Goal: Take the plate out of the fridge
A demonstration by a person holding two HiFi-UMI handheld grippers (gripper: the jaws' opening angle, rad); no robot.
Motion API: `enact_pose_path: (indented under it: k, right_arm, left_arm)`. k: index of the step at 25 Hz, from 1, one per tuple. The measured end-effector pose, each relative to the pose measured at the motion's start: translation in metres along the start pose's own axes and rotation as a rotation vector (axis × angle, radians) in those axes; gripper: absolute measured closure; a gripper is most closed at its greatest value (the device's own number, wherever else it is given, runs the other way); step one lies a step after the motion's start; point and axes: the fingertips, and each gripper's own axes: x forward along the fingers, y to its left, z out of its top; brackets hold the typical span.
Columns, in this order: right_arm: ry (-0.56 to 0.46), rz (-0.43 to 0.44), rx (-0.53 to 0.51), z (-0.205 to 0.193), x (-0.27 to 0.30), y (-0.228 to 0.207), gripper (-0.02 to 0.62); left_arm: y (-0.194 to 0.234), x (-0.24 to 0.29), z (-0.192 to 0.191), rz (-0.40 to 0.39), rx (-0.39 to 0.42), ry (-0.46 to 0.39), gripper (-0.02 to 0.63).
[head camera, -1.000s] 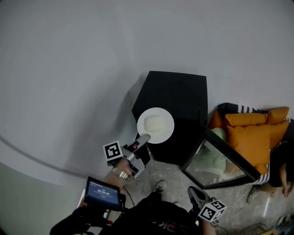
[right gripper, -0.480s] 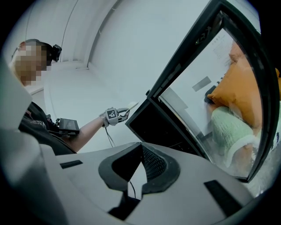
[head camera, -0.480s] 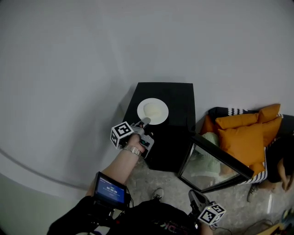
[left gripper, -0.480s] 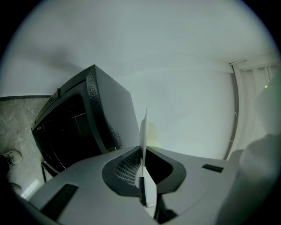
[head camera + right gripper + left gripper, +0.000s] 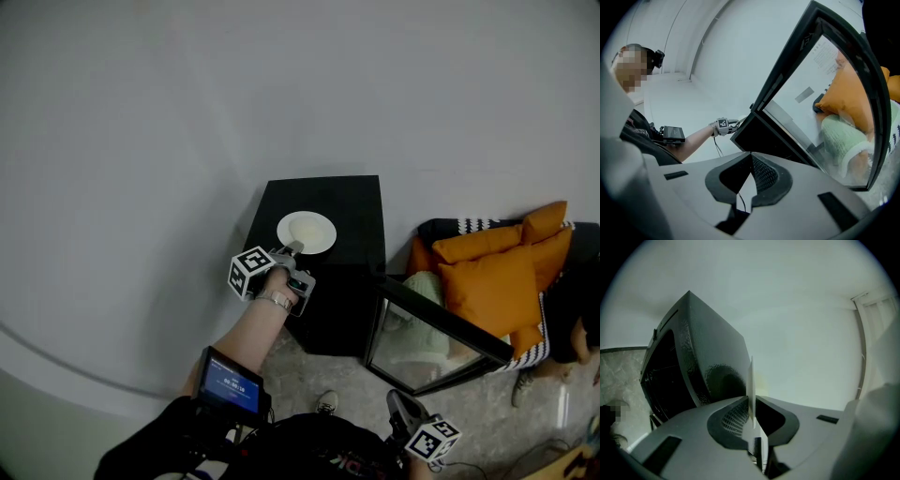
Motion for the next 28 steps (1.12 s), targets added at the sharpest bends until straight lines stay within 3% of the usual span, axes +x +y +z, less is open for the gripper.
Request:
enact_pose_path:
  k: [10, 15, 19, 23, 28]
  right_arm:
    - [0.008, -0.007, 0.006, 0.0006, 0.0001, -0.0072, 0.588]
    - [0.013, 0.001, -0.003, -0.0028, 0.0020, -0.0077, 0.588]
    - [0.011, 0.009, 0.003, 0.0013, 0.0047, -0.0093, 0.588]
    - [0.007, 0.020, 0.018, 0.0020, 0.0054, -0.0065, 0.588]
    - [0.001, 0.030, 0.019, 0.0017, 0.0053, -0.0058, 0.588]
  left_arm:
    - [-0.0050, 0.0093, 0.0004, 0.033, 0.073, 0.008, 0.554]
    - [-0.0064, 0.0082, 0.0010, 0.082, 0.158, 0.050, 0.440]
    - [-0.0039, 0.0062, 0.0015, 0.143, 0.254, 0.092, 0.416]
    - [-0.0084, 0.0044, -0.0003, 0.191, 0.335, 0.147, 0.291]
    - [-0.0054, 0.0051, -0.0037, 0.241, 0.445, 0.217, 0.273]
